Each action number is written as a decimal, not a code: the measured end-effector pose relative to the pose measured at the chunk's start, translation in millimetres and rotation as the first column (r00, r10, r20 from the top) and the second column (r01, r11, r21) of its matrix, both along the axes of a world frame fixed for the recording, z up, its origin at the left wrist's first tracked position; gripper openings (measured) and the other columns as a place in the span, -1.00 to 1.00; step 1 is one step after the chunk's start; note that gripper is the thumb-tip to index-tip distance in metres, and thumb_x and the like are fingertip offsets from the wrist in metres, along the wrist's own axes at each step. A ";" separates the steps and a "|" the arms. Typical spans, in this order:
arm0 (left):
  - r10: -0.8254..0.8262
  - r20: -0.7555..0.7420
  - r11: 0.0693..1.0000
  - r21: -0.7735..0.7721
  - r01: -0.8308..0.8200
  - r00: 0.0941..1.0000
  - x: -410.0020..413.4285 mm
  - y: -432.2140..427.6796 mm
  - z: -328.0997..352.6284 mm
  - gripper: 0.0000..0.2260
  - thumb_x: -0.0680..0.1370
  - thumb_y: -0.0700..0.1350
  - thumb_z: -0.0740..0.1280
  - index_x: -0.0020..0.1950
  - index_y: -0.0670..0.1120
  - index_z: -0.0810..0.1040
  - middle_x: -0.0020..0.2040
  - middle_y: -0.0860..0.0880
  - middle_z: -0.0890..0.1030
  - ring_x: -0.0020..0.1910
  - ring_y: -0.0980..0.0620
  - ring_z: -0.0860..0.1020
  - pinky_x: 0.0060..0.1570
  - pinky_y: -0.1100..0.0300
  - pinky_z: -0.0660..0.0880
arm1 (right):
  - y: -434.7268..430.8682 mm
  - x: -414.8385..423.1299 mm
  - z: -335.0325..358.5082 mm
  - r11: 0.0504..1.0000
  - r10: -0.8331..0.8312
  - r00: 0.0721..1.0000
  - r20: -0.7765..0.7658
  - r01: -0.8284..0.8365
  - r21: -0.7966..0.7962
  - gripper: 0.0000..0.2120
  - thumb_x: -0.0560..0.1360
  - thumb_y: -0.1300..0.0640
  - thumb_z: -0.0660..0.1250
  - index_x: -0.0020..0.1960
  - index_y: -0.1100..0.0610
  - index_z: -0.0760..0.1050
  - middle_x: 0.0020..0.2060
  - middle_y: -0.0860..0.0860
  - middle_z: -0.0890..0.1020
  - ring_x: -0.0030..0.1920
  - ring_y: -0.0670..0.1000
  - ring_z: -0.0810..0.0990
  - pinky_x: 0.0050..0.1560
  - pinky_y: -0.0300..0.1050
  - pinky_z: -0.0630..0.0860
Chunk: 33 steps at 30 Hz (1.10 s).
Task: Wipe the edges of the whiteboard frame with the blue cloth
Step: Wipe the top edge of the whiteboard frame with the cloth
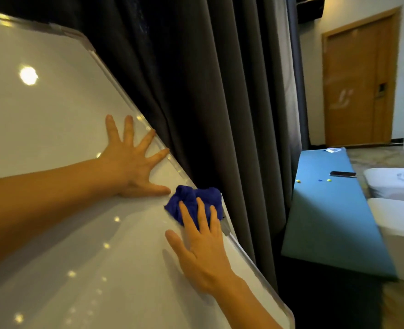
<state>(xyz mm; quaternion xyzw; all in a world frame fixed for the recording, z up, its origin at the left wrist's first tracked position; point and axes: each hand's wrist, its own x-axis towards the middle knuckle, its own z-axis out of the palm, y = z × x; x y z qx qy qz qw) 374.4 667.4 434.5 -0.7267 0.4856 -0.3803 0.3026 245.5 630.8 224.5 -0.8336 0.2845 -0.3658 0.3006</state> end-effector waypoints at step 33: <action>-0.069 0.010 0.979 0.190 0.066 0.998 -35.9 -22.7 -123.3 0.06 0.13 0.61 -0.50 0.55 0.12 -0.36 0.60 -0.18 -0.29 0.44 -0.54 -0.35 0.27 -0.61 -0.23 | -21.7 -13.6 -110.4 0.960 -0.071 0.984 0.162 0.024 0.278 -0.42 0.43 -0.57 -0.11 0.33 -0.58 -0.34 0.34 -0.53 -0.44 0.43 0.02 -0.54 0.23 -0.02 -0.55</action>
